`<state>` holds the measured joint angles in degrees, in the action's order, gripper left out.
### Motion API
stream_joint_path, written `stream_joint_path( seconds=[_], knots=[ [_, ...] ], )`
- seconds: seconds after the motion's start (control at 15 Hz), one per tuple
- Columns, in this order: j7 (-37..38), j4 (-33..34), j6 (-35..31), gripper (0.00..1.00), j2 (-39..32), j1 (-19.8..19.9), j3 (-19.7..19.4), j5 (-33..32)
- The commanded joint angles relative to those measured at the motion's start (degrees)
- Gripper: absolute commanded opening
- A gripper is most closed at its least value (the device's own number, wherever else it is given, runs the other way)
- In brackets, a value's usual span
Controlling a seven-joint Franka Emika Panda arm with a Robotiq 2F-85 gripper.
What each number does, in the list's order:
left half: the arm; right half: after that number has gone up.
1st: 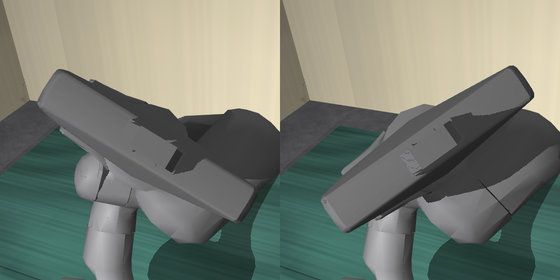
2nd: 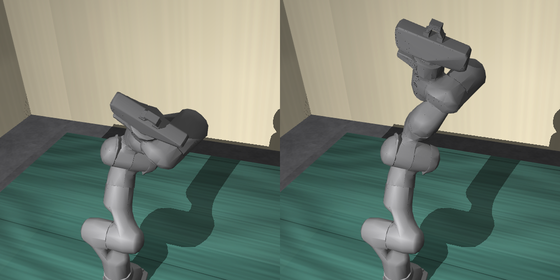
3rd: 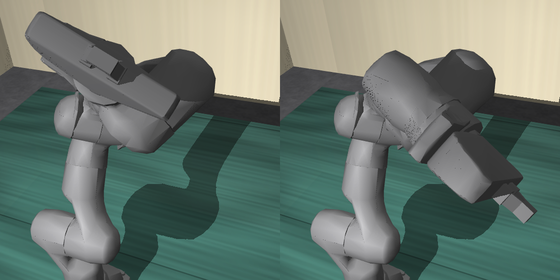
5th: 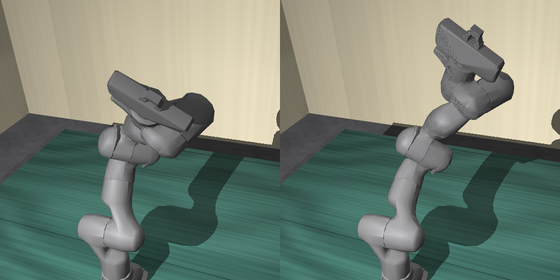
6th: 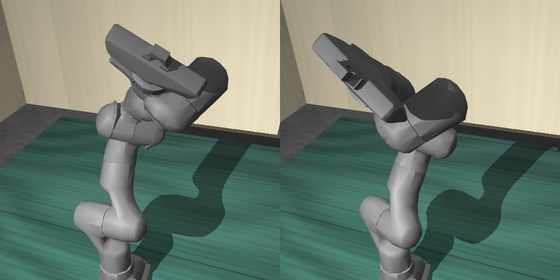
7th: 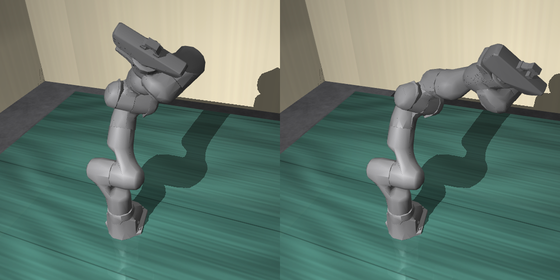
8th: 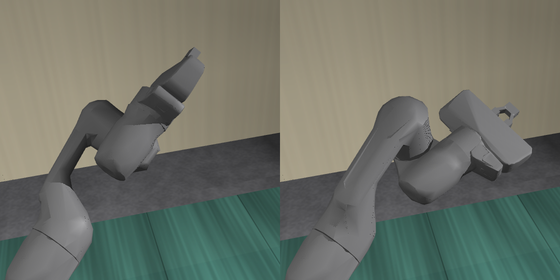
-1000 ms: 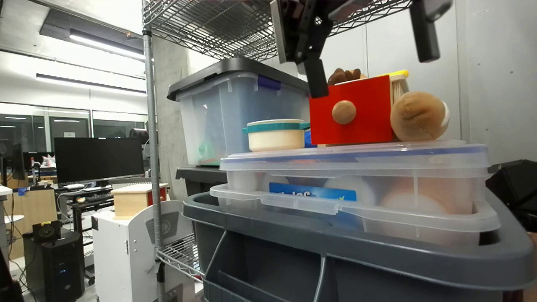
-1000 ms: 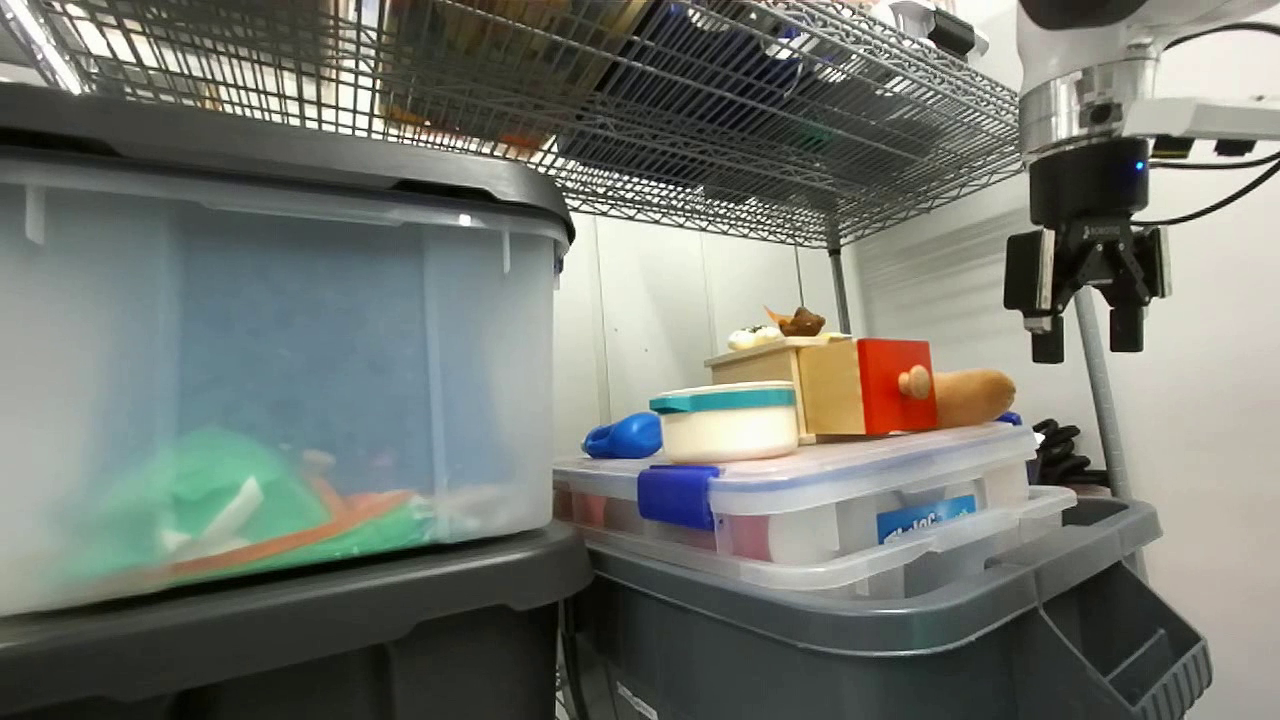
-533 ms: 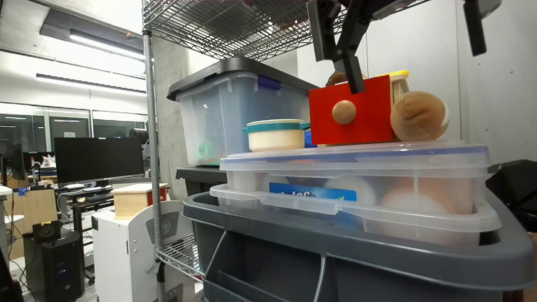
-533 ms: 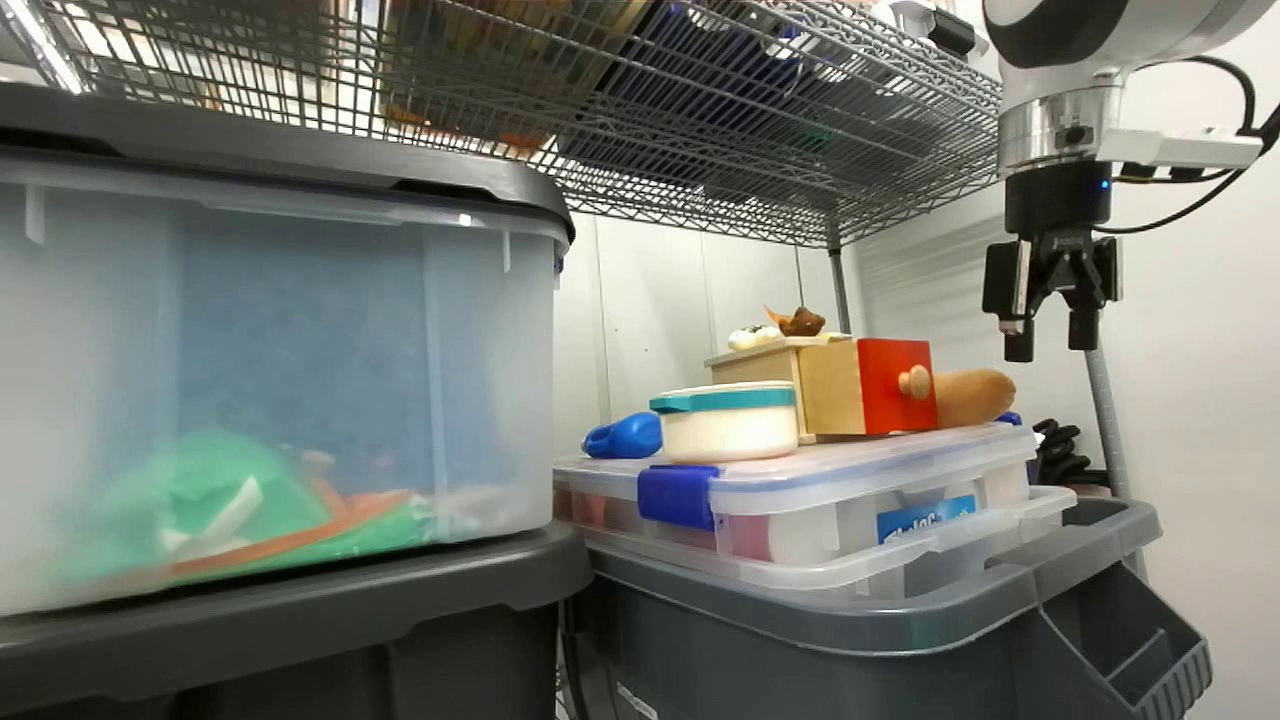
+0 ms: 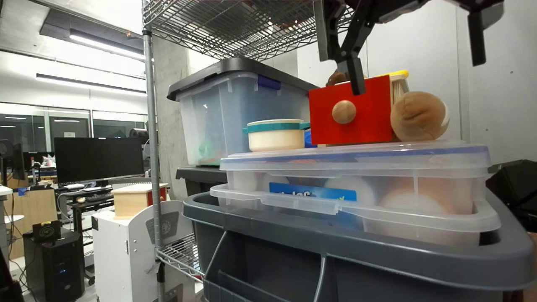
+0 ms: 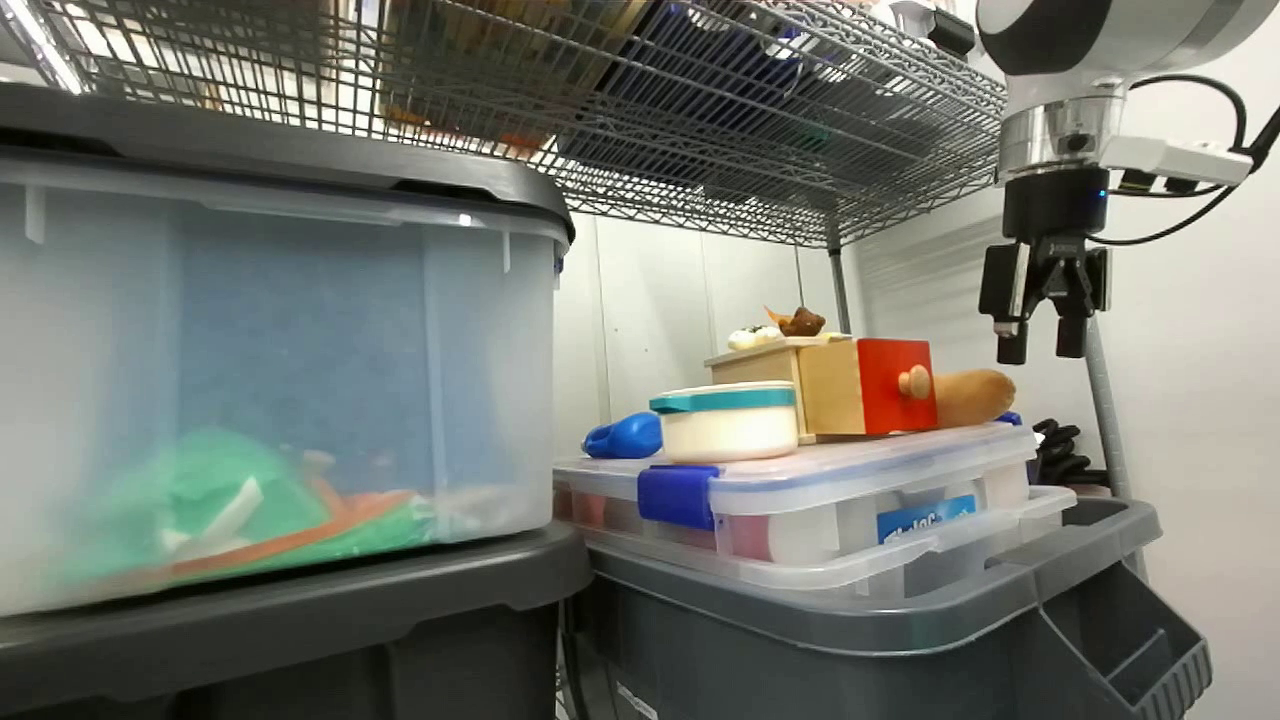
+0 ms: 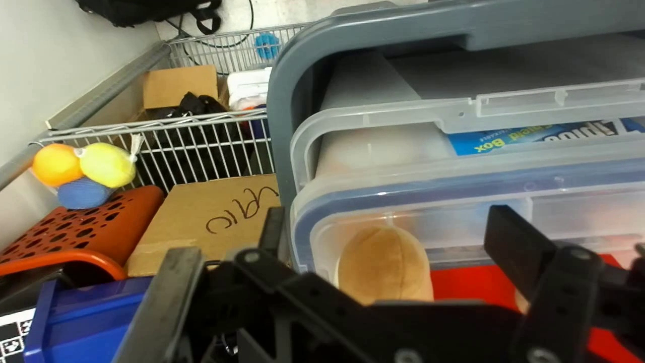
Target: Put the bread roll plushy in the bowl
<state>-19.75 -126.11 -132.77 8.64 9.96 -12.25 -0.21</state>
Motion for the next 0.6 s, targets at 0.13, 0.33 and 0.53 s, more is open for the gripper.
stream_joint_path(
  seconds=[0.13, 0.33, 0.53],
  knots=[
    [-5.0, 1.4, -3.2, 1.00, -3.4, 0.0, -1.4, 2.5],
    [-5.5, 1.9, -4.5, 1.00, -4.7, 0.4, -1.6, 3.0],
    [-5.7, 2.5, -5.7, 1.00, -6.0, 0.7, -1.7, 3.4]
  ],
)
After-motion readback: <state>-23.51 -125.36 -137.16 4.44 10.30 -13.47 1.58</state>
